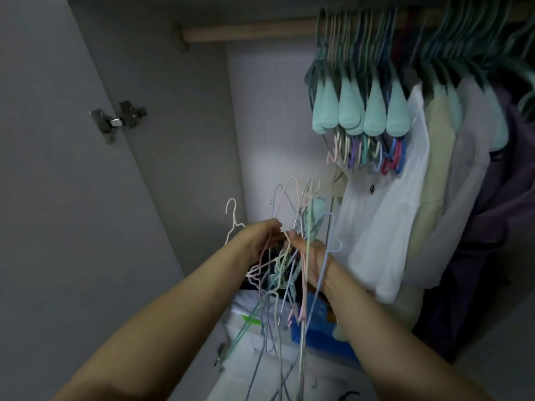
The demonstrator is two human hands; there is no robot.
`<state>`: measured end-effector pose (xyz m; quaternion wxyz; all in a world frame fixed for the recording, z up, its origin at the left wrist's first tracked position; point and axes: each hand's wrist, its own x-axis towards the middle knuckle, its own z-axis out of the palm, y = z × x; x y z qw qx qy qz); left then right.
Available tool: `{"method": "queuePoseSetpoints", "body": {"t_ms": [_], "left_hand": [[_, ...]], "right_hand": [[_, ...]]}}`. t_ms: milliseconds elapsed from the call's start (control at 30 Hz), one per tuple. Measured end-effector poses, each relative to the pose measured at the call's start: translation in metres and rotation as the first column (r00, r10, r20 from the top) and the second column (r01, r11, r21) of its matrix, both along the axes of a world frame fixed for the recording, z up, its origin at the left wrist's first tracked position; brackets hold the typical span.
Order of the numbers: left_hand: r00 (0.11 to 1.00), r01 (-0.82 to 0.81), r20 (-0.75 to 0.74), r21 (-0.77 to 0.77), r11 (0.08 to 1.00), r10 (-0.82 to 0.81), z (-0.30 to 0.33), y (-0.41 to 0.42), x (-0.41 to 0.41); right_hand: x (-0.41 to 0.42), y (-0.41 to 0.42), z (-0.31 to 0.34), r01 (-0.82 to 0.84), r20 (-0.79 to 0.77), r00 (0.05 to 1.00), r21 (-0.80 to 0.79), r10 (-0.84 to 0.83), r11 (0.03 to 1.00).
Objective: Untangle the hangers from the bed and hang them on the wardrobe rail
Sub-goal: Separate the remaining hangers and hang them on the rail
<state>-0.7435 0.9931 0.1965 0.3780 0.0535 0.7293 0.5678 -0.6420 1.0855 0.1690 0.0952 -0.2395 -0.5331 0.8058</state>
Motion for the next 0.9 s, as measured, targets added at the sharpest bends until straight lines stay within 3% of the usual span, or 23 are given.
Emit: {"method": "queuePoseSetpoints", "body": {"t_ms": [167, 267, 367, 467, 533, 633, 700, 800, 900], "left_hand": [[0.991, -0.125, -0.045, 0.069, 0.990, 0.128, -0.002, -0.011, -0.006], [0.954, -0.295, 0.023, 0.267, 0.918, 0.300, 0.001, -0.013, -0.001], [0.931, -0.360, 0.102, 0.423, 0.831, 0.351, 0.006, -0.016, 0.004], [0.900, -0.434, 0.199, 0.467, 0.770, 0.387, 0.014, -0.026, 0.000], [0.902, -0.432, 0.197, 0.447, 0.783, 0.385, 0.021, -0.036, -0.006], [0.920, -0.381, 0.082, 0.415, 0.826, 0.384, 0.036, -0.049, -0.012], [0.917, -0.330, -0.076, 0.408, 0.851, 0.392, 0.050, -0.053, -0.019], [0.835, -0.252, -0.333, 0.476, 0.843, 0.438, 0.080, -0.046, -0.031], [0.729, -0.167, -0.500, 0.534, 0.829, 0.468, 0.120, -0.027, -0.044]], "right_hand": [[0.001, -0.009, -0.007, 0.012, -0.005, 1.000, -0.077, -0.013, 0.997], [-0.004, -0.017, -0.009, 0.070, 0.015, 0.997, -0.078, -0.069, 0.994], [-0.009, -0.022, -0.007, 0.129, 0.019, 0.992, -0.071, -0.128, 0.989], [-0.008, -0.020, -0.008, 0.201, 0.087, 0.977, -0.084, -0.194, 0.976], [-0.008, -0.012, -0.013, 0.216, 0.115, 0.972, -0.097, -0.204, 0.972], [-0.020, 0.012, -0.052, 0.224, 0.178, 0.961, -0.056, -0.211, 0.973], [-0.028, 0.028, -0.072, 0.202, 0.223, 0.957, -0.045, -0.187, 0.978], [-0.008, 0.015, -0.032, 0.233, 0.179, 0.958, -0.035, -0.223, 0.972], [0.000, 0.008, -0.002, 0.259, 0.115, 0.960, -0.009, -0.256, 0.966]]}}
